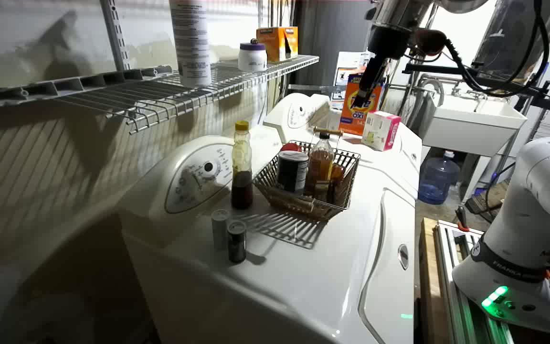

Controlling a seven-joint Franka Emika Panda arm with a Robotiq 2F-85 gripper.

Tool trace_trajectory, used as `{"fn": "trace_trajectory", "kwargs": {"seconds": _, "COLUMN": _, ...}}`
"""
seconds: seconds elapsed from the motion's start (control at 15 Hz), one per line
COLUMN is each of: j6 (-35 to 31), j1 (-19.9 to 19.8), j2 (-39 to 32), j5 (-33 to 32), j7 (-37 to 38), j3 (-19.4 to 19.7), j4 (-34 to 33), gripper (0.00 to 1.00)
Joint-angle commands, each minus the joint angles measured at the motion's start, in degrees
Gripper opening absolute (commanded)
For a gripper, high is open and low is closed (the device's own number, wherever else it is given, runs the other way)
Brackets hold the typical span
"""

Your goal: Rotate the white spray bottle.

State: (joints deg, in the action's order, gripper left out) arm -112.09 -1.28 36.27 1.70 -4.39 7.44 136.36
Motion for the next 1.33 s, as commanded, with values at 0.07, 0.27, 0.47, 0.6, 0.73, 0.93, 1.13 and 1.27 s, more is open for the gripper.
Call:
{"fn": "trace_trajectory", "kwargs": {"seconds": 0.07, "j6": 0.12, "j1": -0.75, "j2": -0.10, "j5": 0.43, "j7": -0.37, "j3": -0.57, "j4": -0.12, "gripper": 1.00}}
{"fn": "trace_trajectory", "kwargs": {"seconds": 0.27, "j6": -0.54, "j1": 1.77, "j2": -2.09, "j5": 0.38, "j7": -3.71, "j3": -1.89, "j4": -3.49, "gripper": 1.00}}
{"fn": "trace_trajectory", "kwargs": {"seconds": 0.47, "j6": -3.26, "j1": 4.90, "j2": -6.19, "j5": -0.41, "j7": -7.67, "j3": -4.61, "j4": -9.92, "gripper": 1.00}}
{"fn": "trace_trajectory", "kwargs": {"seconds": 0.6, "j6": -6.30, "j1": 6.75, "j2": -9.70, "j5": -0.62, "j7": -10.40, "j3": -5.72, "j4": -14.44, "gripper": 1.00}}
{"fn": "trace_trajectory", "kwargs": {"seconds": 0.73, "j6": -10.00, "j1": 7.46, "j2": -14.21, "j5": -1.48, "j7": -11.86, "j3": -6.84, "j4": -19.27, "gripper": 1.00}}
{"fn": "trace_trajectory", "kwargs": {"seconds": 0.93, "j6": -15.21, "j1": 7.82, "j2": -21.02, "j5": 0.12, "j7": -12.73, "j3": -6.91, "j4": -26.20, "gripper": 1.00}}
{"fn": "trace_trajectory", "kwargs": {"seconds": 1.13, "j6": -19.44, "j1": 7.57, "j2": -27.44, "j5": 1.51, "j7": -13.20, "j3": -6.96, "j4": -32.69, "gripper": 1.00}}
{"fn": "trace_trajectory", "kwargs": {"seconds": 1.27, "j6": -20.48, "j1": 7.42, "j2": -31.36, "j5": 2.50, "j7": -13.55, "j3": -7.16, "j4": -37.06, "gripper": 1.00}}
